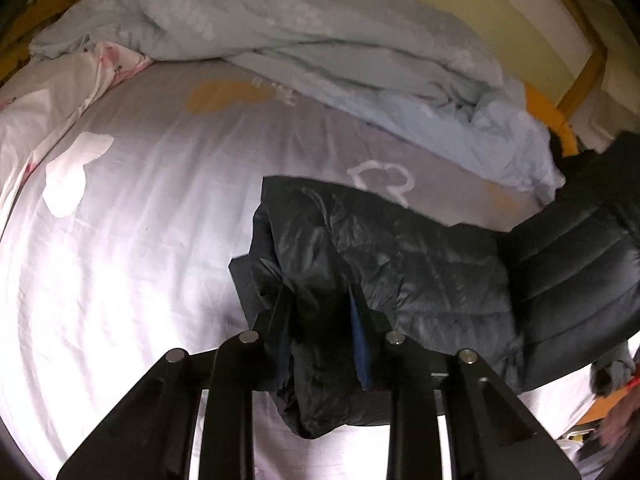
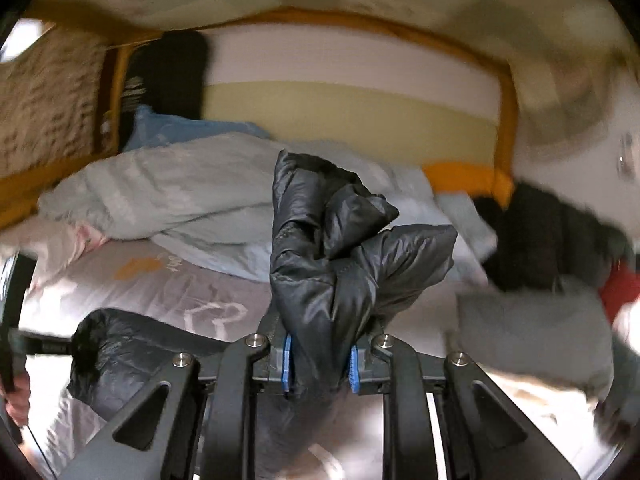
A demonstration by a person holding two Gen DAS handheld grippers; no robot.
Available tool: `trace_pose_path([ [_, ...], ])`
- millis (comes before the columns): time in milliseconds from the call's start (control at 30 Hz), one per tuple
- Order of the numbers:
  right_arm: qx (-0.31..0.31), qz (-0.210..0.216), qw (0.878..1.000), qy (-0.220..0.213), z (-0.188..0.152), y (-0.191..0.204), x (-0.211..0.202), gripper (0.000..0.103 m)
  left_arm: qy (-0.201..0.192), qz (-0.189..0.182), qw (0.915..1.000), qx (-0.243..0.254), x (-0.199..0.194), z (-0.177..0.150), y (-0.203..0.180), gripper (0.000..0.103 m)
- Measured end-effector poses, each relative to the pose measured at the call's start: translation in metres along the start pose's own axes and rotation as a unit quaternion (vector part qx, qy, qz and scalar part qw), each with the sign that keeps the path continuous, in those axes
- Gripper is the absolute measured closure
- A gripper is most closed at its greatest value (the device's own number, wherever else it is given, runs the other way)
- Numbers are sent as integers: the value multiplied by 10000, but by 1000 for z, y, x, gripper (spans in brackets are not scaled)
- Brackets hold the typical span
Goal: Fold large clothes
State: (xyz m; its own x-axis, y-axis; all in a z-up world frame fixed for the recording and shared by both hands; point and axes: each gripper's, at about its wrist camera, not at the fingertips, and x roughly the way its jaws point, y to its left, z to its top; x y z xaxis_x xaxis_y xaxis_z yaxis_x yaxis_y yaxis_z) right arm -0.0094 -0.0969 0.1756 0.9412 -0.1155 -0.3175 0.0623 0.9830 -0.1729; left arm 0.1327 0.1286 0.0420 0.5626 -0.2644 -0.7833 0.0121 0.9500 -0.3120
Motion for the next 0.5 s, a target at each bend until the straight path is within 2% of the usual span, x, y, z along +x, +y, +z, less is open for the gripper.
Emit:
trace_pose_path([
  [100,-355,128,9992,-134,-5,49,-6,80,-74,-91,9999,-16,-9,1,3,78],
  [267,-1258,-17,9910,-448,-32,126,-12,79,-201,-206,9995,-145,-20,4,8,78],
  [433,-1711,117,9840,-481,-58,172,-8,78,-788,-249,9965,-128,-61,10,15,75],
  [500,-1807,215,9825,-402,-67,185,-5,78,-1025,-123,9947,13,-77,11,17,68],
])
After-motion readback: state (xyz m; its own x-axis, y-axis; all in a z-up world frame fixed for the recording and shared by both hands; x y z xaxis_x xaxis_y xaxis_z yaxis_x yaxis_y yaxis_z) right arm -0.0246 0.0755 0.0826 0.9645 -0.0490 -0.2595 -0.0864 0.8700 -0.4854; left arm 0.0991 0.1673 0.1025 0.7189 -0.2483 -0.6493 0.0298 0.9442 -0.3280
